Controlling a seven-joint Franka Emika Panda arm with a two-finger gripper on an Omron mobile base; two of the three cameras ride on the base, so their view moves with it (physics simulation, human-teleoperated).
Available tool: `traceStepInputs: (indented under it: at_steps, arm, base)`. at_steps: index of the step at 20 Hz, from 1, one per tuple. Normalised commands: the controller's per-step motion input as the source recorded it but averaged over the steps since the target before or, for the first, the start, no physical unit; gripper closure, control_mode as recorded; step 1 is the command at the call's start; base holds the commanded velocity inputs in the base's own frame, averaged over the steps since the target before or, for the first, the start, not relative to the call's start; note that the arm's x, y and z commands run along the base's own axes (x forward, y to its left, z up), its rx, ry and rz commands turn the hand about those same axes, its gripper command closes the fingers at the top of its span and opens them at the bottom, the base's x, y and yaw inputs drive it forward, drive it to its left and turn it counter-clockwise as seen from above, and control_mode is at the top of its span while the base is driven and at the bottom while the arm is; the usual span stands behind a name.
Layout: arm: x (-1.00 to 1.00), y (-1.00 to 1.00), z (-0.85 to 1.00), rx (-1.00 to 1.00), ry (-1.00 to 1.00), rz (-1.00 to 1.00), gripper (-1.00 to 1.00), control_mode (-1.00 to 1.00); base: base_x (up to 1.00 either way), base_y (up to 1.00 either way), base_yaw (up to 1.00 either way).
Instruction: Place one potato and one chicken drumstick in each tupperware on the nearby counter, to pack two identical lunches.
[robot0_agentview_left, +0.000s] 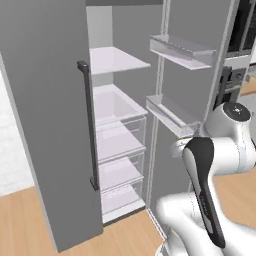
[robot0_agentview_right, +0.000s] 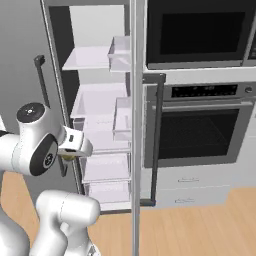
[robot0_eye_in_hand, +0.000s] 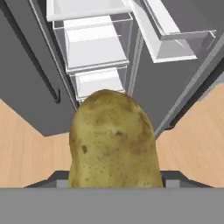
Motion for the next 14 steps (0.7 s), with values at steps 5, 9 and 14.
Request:
traceStepInputs:
  at_steps: [5,9,14]
  arm:
    - [0.0,0.0,0.0,0.0,0.0,0.0,1.0,1.0]
    - [0.0,0.0,0.0,0.0,0.0,0.0,1.0,1.0]
    - [0.0,0.0,0.0,0.0,0.0,0.0,1.0,1.0]
  base:
    - [-0.76,-0.77,-0.19]
    - [-0.22,-0.98,-0.27]
    - [0.1,-1.0,-0.25]
